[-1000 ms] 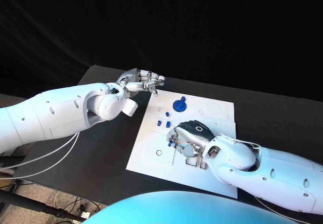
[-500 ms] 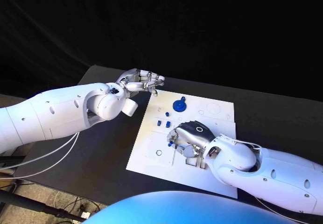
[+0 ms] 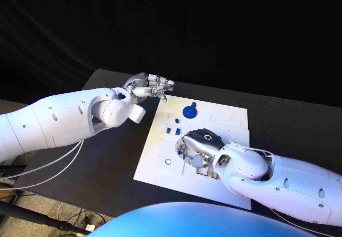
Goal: Assemble the parts on the task board
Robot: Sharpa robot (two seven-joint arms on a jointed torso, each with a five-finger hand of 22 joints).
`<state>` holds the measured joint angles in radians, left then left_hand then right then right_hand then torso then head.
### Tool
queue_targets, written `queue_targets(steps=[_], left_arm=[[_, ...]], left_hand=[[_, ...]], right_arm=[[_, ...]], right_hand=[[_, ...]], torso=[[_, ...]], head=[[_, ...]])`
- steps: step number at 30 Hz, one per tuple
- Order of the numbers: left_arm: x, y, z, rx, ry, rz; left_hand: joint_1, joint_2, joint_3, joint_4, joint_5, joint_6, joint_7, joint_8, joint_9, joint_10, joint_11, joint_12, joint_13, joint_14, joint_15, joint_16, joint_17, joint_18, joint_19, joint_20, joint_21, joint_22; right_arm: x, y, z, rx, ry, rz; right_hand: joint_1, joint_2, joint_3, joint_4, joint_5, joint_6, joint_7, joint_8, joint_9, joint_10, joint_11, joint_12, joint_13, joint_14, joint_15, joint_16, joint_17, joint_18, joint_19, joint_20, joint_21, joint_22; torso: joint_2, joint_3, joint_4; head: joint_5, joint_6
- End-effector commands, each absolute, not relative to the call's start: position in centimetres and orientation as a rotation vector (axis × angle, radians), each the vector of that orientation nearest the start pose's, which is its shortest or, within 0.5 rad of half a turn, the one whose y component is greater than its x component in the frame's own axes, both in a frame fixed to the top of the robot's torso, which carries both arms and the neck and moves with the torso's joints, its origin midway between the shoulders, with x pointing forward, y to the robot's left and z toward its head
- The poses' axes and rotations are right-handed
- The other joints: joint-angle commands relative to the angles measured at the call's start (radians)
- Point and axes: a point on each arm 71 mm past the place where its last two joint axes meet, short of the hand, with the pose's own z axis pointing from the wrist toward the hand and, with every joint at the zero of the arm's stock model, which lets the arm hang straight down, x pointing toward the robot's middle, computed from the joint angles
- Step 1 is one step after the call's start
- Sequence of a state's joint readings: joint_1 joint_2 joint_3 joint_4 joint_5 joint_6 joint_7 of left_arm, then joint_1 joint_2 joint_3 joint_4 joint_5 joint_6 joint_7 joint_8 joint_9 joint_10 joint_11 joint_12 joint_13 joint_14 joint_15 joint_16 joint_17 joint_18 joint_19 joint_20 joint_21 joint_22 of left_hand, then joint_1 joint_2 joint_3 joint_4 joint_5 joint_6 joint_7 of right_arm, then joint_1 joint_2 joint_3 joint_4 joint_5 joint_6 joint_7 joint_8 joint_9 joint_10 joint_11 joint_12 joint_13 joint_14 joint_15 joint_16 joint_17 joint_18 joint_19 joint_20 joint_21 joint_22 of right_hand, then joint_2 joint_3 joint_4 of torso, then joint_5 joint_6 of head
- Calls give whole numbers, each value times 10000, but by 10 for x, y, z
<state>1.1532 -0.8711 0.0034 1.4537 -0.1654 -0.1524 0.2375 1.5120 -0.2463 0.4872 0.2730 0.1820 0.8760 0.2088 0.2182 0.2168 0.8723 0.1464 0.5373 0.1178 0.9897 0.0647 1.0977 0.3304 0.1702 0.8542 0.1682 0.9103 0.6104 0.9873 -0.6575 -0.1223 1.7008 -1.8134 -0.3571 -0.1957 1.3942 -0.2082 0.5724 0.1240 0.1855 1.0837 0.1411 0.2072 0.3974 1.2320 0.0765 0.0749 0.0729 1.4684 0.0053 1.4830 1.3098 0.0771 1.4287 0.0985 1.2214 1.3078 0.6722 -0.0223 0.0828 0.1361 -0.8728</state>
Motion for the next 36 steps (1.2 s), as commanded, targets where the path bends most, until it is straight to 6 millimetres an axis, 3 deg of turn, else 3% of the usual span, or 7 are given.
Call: queue_targets(steps=[1, 7, 10, 24, 29, 32, 36], left_arm=[[493, 232, -197, -10269, 16408, -14931], [493, 232, -197, -10280, 16437, -14921], [493, 232, -197, -10283, 16444, -14918], [493, 234, -198, -10302, 16481, -14893], [493, 235, -198, -10307, 16482, -14880], [493, 235, -198, -10305, 16485, -14879], [492, 236, -198, -10304, 16485, -14875]], left_hand=[[-47, 20, -2, -61, -19, -77, 6, -34, -6, -77, -17, -2, -13, 0, 64, -56, -15, 134, 42, -3, -35, -11], [-47, 20, -2, -61, -19, -77, 6, -34, -6, -77, -17, -2, -13, 0, 64, -56, -15, 134, 42, -3, -35, -11], [-47, 20, -2, -61, -19, -77, 6, -34, -6, -77, -17, -2, -13, 0, 64, -56, -15, 134, 42, -3, -35, -11], [-47, 20, -2, -61, -19, -77, 6, -34, -6, -77, -17, -2, -13, 0, 64, -56, -15, 134, 42, -3, -35, -11], [-50, 30, -12, -69, -21, -82, 9, -41, -1, -93, -14, 12, -16, -4, 68, -72, -15, 135, 54, 2, -68, -32], [-50, 30, -12, -69, -21, -82, 9, -41, -1, -93, -14, 12, -16, -4, 68, -72, -15, 135, 54, 2, -68, -32], [-50, 30, -12, -69, -21, -82, 9, -41, -1, -93, -14, 12, -16, -4, 68, -72, -15, 135, 54, 2, -68, -32]], right_arm=[[362, -62, -276, -5754, 17283, 8308], [364, -63, -275, -5510, 17066, 8316], [364, -64, -274, -5355, 16925, 8325], [361, -80, -258, -4730, 16232, 8519], [364, -95, -243, -4460, 16132, 8384], [374, -114, -232, -4159, 16459, 7958], [389, -140, -222, -3859, 17000, 7291]], right_hand=[[-100, -16, -32, -32, -29, -72, -11, 12, -1, 58, 17, -28, -6, 578, -48, 36, 402, -39, -6, 32, -72, 1130], [-285, -149, -32, -55, 33, -414, 122, -149, -28, -272, 128, -127, -50, 576, 37, 41, 403, -26, -40, 81, -190, 1092], [-414, -274, -7, -83, 32, -915, 274, -443, -134, -751, 282, -116, -74, 568, 166, 48, 403, 2, -108, 181, -388, 1019], [-643, -463, -219, -161, 143, -1296, 295, -677, -195, -1462, 368, 0, -51, 510, 248, -9, 235, 110, -286, 293, -931, 801], [-694, -494, -320, -157, 216, -1312, 247, -687, -193, -1526, 345, 43, -44, 493, 235, -33, 174, 128, -313, 289, -1025, 761], [-765, -533, -450, -138, 230, -1307, 222, -685, -187, -1588, 330, 82, -41, 492, 219, -35, 167, 144, -338, 281, -1113, 724], [-954, -598, -1026, -38, 328, -1415, 238, -752, -200, -1894, 346, 140, -47, 470, 231, -71, 75, 175, -400, 280, -1346, 623]], torso=[[1, 3, 3], [-4, 8, -9], [2, 10, -8], [-7, 19, -26], [-7, 4, -37], [-15, 2, -46], [-36, -13, -68]], head=[[6, 2], [-2, 2], [-21, 2], [-150, 38], [-300, 148], [-434, 198], [-594, 272]])
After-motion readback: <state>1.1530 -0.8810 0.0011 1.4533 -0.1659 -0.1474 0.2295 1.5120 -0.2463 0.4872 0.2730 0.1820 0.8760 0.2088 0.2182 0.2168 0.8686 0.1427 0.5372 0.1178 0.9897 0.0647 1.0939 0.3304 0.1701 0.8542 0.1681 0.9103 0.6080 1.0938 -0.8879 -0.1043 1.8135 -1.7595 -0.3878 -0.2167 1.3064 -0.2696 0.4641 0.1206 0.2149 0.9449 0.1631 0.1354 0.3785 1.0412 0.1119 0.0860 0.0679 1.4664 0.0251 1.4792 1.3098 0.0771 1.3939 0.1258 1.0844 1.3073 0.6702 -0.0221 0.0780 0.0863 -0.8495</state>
